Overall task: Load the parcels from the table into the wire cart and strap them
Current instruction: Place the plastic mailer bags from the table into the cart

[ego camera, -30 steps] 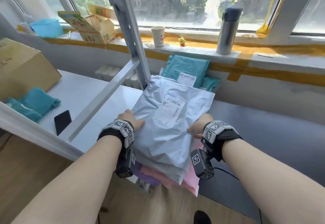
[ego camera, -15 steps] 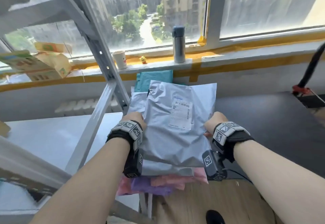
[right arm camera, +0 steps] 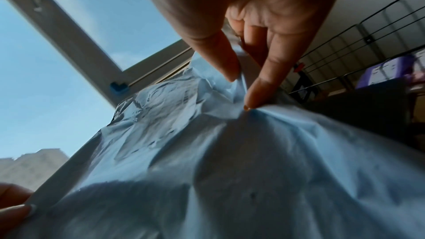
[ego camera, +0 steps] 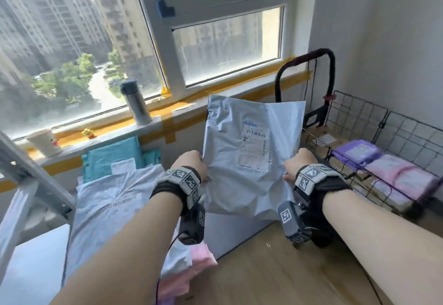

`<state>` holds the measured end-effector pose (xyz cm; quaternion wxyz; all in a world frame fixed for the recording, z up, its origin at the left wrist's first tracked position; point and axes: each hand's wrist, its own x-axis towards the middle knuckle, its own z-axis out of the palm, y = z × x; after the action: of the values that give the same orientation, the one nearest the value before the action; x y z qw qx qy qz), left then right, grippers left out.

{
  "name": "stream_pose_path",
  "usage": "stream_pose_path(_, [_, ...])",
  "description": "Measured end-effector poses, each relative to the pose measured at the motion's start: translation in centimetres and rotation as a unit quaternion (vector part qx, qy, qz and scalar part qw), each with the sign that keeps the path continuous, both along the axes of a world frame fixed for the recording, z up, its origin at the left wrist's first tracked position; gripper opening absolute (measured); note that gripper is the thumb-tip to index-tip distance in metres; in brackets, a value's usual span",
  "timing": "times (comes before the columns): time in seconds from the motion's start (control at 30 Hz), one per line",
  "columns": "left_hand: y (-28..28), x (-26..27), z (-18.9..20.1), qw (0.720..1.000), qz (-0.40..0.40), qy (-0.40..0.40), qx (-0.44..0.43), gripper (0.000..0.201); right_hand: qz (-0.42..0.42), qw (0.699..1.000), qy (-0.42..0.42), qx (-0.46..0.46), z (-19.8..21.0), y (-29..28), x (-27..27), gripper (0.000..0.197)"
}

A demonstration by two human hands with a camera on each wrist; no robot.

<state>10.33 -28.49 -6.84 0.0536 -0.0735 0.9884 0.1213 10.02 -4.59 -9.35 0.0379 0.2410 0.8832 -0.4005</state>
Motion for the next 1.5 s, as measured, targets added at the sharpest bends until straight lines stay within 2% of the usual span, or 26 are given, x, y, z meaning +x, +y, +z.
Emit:
stream_pose_path(0.27, [16.3,-4.8,0.0,0.993,-0.044,0.004,0.105,0.019,-0.062,0.998,0.023,0.007,-1.2,15.8,-2.4,0.044])
stream_pose_path(0.4, [24.6,-7.0,-0.5,0.984,-0.056,0.004,0.169,0.036,-0.091,0.993,0.067,-0.029,-1.3,24.0,-4.0,0.036])
stream_pose_path(0.5, [29.8,-8.5,-1.1,0.976,-0.078,-0.005,0.202,0.041,-0.123,0.987,0.1,-0.036,-1.2,29.4,-5.1,0.03])
stream_pose_path(0.67, [36.8,-12.2,-2.8,0.96,-0.092,-0.036,0.262,0.028,-0.137,0.982,0.117,-0.058,-1.5,36.7,-7.9,0.031])
stream_pose_path(0.8, [40.5,-16.2,-4.5,0.952,-0.089,-0.071,0.286,0.022,-0.153,0.981,0.104,-0.059,-2.2,40.1,-10.8,0.028])
stream_pose_path(0.97, [45.0,-22.8,-7.0,0.953,-0.069,-0.104,0.275,0.031,-0.162,0.983,0.086,-0.005,-3.7,43.9,-16.6,0.028])
stream_pose_path(1.13, [49.2,-29.6,-9.8,0.933,-0.058,-0.153,0.321,0.051,-0.147,0.986,0.034,0.064,-5.1,47.7,-22.3,0.025])
stream_pose_path(1.23, [51.1,-32.5,-10.6,0.917,-0.069,-0.185,0.346,0.032,-0.137,0.987,0.001,0.081,-6.5,49.8,-25.4,0.019])
stream_pose_path(1.3, [52.0,-34.1,-11.8,0.914,-0.039,-0.196,0.354,0.026,-0.131,0.988,-0.027,0.082,-7.5,50.9,-27.2,0.018])
stream_pose_path(1.4, [53.4,-35.5,-13.8,0.905,0.025,-0.231,0.357,0.037,-0.1,0.985,-0.098,0.1,-9.6,52.4,-29.8,0.017])
stream_pose_path(1.47, [54.4,-36.2,-15.5,0.91,0.027,-0.272,0.312,0.04,-0.076,0.984,-0.13,0.098,-11.6,53.4,-31.8,0.013])
stream_pose_path(1.5, [54.9,-36.4,-16.0,0.907,0.056,-0.285,0.306,0.041,-0.059,0.984,-0.141,0.094,-12.7,53.8,-32.8,0.016])
